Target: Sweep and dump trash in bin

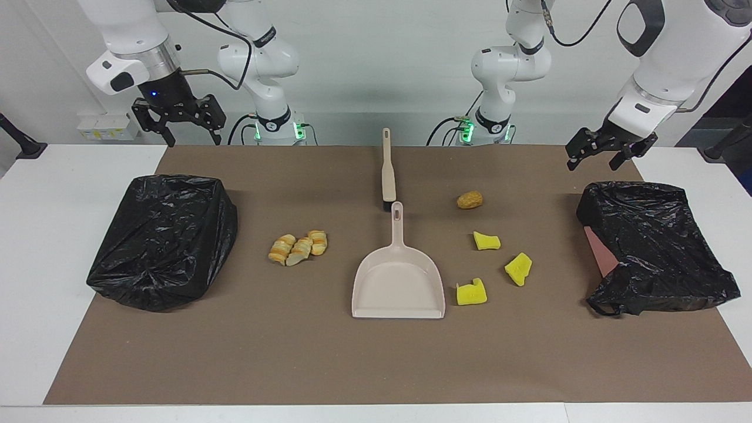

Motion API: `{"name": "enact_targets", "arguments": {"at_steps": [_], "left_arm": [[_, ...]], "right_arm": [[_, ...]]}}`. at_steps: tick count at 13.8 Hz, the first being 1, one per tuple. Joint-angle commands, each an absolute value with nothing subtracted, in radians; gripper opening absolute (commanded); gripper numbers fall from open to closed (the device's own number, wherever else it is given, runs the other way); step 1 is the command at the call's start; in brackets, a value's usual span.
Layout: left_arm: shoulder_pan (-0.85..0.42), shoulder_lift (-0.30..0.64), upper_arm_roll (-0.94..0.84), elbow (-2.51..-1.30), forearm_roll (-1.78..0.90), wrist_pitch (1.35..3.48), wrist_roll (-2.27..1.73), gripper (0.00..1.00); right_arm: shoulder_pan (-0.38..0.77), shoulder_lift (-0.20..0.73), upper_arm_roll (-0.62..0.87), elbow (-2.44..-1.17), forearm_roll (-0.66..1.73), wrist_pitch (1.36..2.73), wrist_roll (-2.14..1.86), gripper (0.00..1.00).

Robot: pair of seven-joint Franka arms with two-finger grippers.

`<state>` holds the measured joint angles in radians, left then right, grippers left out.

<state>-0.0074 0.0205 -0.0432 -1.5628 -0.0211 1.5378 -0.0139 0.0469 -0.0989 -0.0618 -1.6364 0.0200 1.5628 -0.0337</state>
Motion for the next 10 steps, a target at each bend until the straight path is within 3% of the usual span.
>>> {"name": "enact_targets", "arguments": {"at_steps": [1,10], "left_arm": [[-0.015,-0.006,-0.037,-1.591,-0.026,1.534,-0.005,1.00],[-0.015,-0.014,-0.038,-1.609,-0.026,1.537,-0.006,1.00]], "right_arm": [[0.038,-0.124,-0.064,-1.667,0.034,1.589,-0.057,1.00],[0.037,-0.124,-0.064,-1.669,0.034,1.589,-0.057,1.00]]}}
